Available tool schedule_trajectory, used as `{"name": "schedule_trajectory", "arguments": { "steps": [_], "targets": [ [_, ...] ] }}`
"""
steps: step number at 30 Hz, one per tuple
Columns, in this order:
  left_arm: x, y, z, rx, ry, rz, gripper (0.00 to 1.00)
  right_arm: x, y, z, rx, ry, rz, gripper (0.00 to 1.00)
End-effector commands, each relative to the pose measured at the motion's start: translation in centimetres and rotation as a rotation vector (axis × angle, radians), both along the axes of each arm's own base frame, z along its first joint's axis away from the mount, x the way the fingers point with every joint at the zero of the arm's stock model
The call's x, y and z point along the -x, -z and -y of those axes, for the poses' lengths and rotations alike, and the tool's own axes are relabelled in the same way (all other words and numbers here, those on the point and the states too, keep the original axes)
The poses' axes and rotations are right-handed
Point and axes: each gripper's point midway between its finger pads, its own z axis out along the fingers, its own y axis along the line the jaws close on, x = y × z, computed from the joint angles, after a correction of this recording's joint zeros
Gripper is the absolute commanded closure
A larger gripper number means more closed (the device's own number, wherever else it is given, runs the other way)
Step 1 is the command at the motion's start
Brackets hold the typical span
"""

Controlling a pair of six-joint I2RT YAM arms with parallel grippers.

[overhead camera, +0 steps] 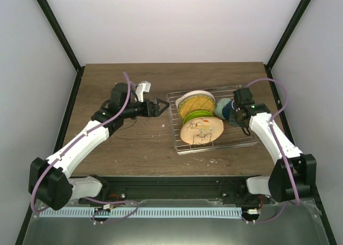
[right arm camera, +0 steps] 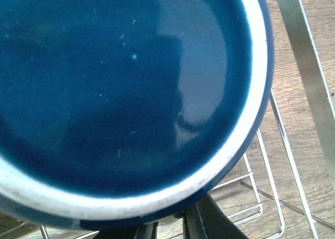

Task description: Load the mixed dishes into the dish rack

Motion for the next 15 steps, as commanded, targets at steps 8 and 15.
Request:
{"name": "schedule_trajectory", "arguments": {
  "steps": [8,15],
  "targets": [
    [-0.1,-0.4,0.0,0.004,0.006,0.012,0.03,-0.1,0.4,-1.1,-0.05,0.028,-0.035,0.99],
    [-0.1,0.1,0.8,0.016,0.049,0.009,0.03,1.4,-1.6,1.4,0.038,0.17,-0.045,0.99]
  ]
}}
